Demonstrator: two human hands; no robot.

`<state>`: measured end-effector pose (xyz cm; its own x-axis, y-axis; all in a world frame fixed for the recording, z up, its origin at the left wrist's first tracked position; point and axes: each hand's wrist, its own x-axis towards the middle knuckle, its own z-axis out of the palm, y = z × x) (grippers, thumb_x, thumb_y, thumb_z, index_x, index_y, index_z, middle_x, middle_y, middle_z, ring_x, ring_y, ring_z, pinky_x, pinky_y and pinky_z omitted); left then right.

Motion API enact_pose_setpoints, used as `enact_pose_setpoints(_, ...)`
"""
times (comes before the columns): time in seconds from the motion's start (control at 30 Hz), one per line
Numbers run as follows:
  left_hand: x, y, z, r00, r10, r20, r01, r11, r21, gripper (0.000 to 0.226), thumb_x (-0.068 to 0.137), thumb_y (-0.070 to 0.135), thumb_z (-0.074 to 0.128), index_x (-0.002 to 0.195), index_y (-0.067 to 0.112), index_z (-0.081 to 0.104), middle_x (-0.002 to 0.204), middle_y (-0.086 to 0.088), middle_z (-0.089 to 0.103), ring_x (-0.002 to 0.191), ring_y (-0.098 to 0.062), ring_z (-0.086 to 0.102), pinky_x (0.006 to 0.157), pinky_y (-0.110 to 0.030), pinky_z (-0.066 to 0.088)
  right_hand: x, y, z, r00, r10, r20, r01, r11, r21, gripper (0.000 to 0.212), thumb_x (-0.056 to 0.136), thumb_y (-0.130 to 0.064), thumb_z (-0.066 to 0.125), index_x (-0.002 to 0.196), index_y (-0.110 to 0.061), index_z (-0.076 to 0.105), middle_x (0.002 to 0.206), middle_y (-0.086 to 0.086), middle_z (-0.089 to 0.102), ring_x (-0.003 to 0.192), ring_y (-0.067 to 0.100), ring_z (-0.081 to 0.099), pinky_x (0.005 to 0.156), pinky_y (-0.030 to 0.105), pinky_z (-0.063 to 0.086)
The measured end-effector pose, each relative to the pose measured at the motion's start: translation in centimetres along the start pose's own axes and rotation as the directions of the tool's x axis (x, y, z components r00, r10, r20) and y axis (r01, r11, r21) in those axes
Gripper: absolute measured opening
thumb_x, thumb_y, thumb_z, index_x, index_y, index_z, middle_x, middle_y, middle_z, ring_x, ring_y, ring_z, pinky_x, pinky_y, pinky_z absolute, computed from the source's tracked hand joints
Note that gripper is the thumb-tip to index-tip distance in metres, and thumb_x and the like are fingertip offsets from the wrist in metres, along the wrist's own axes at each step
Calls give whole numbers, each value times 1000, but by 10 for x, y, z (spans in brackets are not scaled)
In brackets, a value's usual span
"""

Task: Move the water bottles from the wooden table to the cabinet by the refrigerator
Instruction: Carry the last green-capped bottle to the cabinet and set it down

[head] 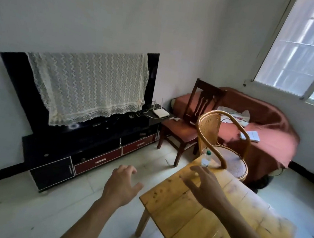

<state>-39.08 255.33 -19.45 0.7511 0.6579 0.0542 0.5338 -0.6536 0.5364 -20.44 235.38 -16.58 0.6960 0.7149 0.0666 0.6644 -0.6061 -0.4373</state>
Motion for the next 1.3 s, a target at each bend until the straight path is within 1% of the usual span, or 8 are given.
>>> enact_pose_setpoints(0.13,36,-22,-5,997,63,42,-61,997,-39,48,87,49,63,127,24,51,133,3,49,117,-12,47,85,-20,42,26,-12,15,996,91,5,-91,996,6,52,90,-52,57,135,-29,46,144,-2,42,120,15,48,91,29,50)
enact_pose_setpoints(0.33,107,-41,-6,990,97,102,-93,995,-40,49,87,51,63,127,26,51,132,4,49,116,-12,49,87,-23,46,85,-18,35,982,190,-19,-189,981,42,52,89,-54,57,135,-31,47,143,-2,43,121,16,48,95,33,50)
enact_pose_setpoints(0.47,168,-44,-7,982,147,119,-146,989,-15,46,86,53,64,123,29,52,127,8,48,111,-9,48,81,-21,41,143,-16,51,975,217,-41,-211,970,118,52,91,-50,57,137,-28,47,144,-1,41,111,9,46,90,24,46)
enact_pose_setpoints(0.6,238,-48,-4,976,148,163,-151,988,9,46,83,55,65,120,31,52,123,10,49,110,-7,48,88,-24,47,204,-6,75,966,251,-56,-233,947,223,52,90,-53,56,135,-30,48,144,-2,44,127,14,44,103,33,45)
enact_pose_setpoints(0.87,358,-14,22,932,268,246,-275,961,-4,46,83,53,67,121,29,55,124,10,50,110,-8,50,93,-25,46,282,31,69,912,399,-91,-360,887,289,49,91,-50,57,134,-30,48,142,-1,44,126,15,43,102,32,45)
enact_pose_setpoints(1.0,409,21,57,871,374,318,-384,923,-32,47,82,55,65,120,31,55,124,11,50,110,-8,51,91,-25,47,297,57,52,830,541,-138,-469,809,353,50,88,-50,60,133,-31,50,143,-2,45,123,16,49,99,37,51)
enact_pose_setpoints(1.13,457,58,104,770,487,412,-493,864,-101,46,82,55,65,120,31,54,120,11,51,111,-8,50,90,-25,46,297,81,47,725,666,-176,-595,734,329,50,92,-46,58,137,-26,49,145,-4,43,128,15,45,91,22,46)
enact_pose_setpoints(1.3,506,98,158,578,632,516,-602,757,-254,47,82,54,67,119,29,56,117,9,53,110,-12,53,91,-30,49,290,94,44,527,822,-216,-763,570,305,52,90,-48,59,137,-27,48,147,-2,44,136,16,39,107,33,38)
